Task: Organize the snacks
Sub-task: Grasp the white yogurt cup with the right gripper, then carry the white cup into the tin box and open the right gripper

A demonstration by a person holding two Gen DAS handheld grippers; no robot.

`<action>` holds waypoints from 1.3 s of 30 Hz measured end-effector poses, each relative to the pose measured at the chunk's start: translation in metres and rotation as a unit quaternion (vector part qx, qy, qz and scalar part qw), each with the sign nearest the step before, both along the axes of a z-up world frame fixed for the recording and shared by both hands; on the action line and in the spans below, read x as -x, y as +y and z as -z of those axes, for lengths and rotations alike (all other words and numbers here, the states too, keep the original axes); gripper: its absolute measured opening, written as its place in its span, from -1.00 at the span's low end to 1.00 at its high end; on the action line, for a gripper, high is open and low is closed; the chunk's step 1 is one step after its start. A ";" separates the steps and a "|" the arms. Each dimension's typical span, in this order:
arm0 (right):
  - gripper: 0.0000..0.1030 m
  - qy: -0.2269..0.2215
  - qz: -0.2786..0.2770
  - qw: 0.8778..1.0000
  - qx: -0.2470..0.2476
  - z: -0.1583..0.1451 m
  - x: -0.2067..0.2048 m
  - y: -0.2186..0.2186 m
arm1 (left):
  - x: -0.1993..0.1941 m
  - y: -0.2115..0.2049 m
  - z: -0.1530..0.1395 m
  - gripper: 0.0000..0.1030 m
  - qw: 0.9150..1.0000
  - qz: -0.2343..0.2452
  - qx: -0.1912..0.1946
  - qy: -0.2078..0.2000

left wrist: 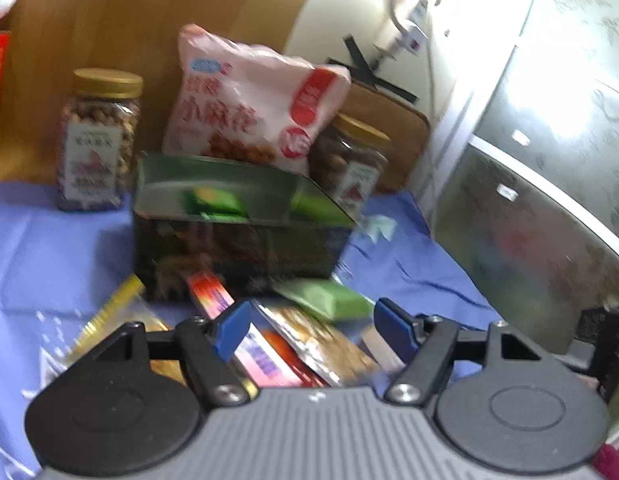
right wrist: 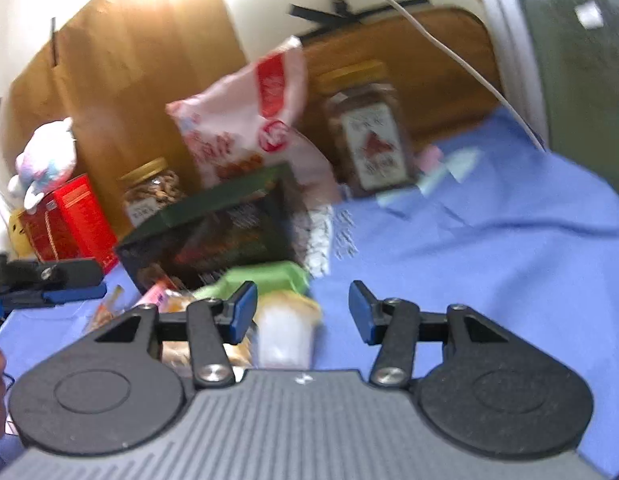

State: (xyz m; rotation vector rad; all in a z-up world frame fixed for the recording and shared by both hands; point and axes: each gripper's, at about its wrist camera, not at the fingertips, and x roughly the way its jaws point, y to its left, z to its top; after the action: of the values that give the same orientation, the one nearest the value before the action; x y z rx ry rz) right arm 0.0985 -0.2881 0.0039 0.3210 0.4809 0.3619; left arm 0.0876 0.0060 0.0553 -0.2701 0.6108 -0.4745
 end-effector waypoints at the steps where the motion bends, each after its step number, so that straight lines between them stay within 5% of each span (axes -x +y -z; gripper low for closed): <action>1: 0.04 0.008 0.001 1.000 -0.006 0.001 0.000 -0.003 | 0.003 -0.003 0.002 0.36 1.000 0.004 -0.003 0.002; 9: 0.03 0.029 -0.030 0.999 0.026 0.005 0.001 0.016 | 0.033 -0.013 0.021 0.36 0.999 0.008 -0.024 0.022; 10: -0.05 0.033 -0.034 0.998 0.029 0.007 -0.001 0.019 | 0.037 -0.013 0.022 0.36 0.999 0.007 -0.027 0.022; 11: -0.34 0.041 -0.041 0.998 0.032 0.010 -0.003 0.023 | 0.039 -0.012 0.022 0.36 0.999 0.007 -0.029 0.023; 12: -0.35 0.048 -0.044 0.997 0.038 0.013 -0.005 0.026 | 0.043 -0.010 0.023 0.36 0.999 0.006 -0.031 0.023; 18: -0.36 0.010 -0.059 0.998 0.024 0.009 0.023 0.022 | 0.062 0.010 0.023 0.36 0.999 -0.011 -0.031 0.021; 22: -0.35 -0.032 -0.143 0.989 0.008 0.004 0.056 0.027 | 0.073 0.029 0.031 0.36 0.999 -0.021 -0.016 0.035; 26: -0.35 -0.046 -0.263 0.963 0.035 0.010 0.084 0.054 | 0.086 0.042 0.038 0.36 0.998 -0.034 -0.018 0.042; 30: -0.30 -0.070 -0.315 0.942 0.096 0.012 0.101 0.085 | 0.095 0.045 0.037 0.44 0.996 -0.058 -0.051 0.035; 39: -0.03 -0.065 -0.285 0.952 0.089 0.016 0.096 0.083 | 0.089 0.032 0.049 0.44 0.977 -0.124 -0.167 0.054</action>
State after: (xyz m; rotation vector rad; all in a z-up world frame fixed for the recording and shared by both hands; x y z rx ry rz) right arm 0.0021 -0.2054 -0.0126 -0.0269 0.4682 0.8898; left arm -0.0011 0.0381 0.0066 -0.0496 0.7409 -0.1127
